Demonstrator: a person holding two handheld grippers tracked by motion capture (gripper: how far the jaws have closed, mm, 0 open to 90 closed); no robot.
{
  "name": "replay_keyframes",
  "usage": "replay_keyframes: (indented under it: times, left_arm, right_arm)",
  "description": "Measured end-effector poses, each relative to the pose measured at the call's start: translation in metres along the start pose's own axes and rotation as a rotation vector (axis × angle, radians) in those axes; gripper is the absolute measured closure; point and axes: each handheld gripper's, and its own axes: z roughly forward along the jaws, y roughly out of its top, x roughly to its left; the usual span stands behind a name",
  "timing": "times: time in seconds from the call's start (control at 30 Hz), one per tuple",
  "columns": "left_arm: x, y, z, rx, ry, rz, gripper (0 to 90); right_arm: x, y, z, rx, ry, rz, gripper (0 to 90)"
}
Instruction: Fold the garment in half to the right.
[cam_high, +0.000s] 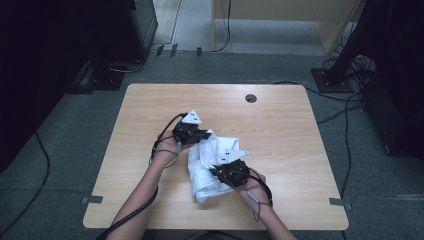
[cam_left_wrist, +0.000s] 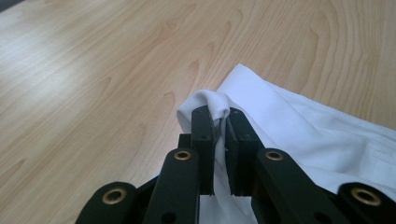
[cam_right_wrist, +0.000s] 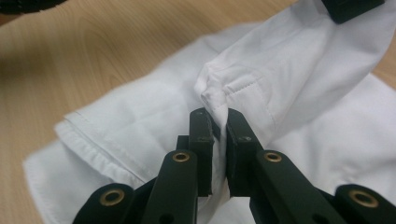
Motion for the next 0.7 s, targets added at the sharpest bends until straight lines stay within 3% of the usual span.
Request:
replay_keyframes:
  times: [0.17,0.37,0.57,0.63,0.7]
  left_arm:
    - [0.003,-0.005,0.016,-0.009,-0.034,-0.026,83.3]
    - [0.003,-0.008,0.031,0.050,-0.031,0.006,82.8]
    - [0.003,-0.009,0.040,0.057,-0.053,0.002,82.8]
    - [0.004,-0.009,0.038,0.047,-0.061,-0.020,81.3]
    - [0.006,-0.008,0.032,0.016,-0.062,-0.036,73.6]
  right_arm:
    - [-0.007,-0.008,0.006,0.035,0.001,-0.009,84.6]
    - [-0.008,-0.014,0.011,0.078,-0.029,-0.050,84.0]
    - [-0.010,-0.018,0.014,0.090,-0.024,-0.046,82.8]
    - [-0.011,-0.017,0.012,0.087,-0.026,-0.044,76.2]
    - [-0.011,-0.016,0.008,0.071,-0.027,-0.045,69.5]
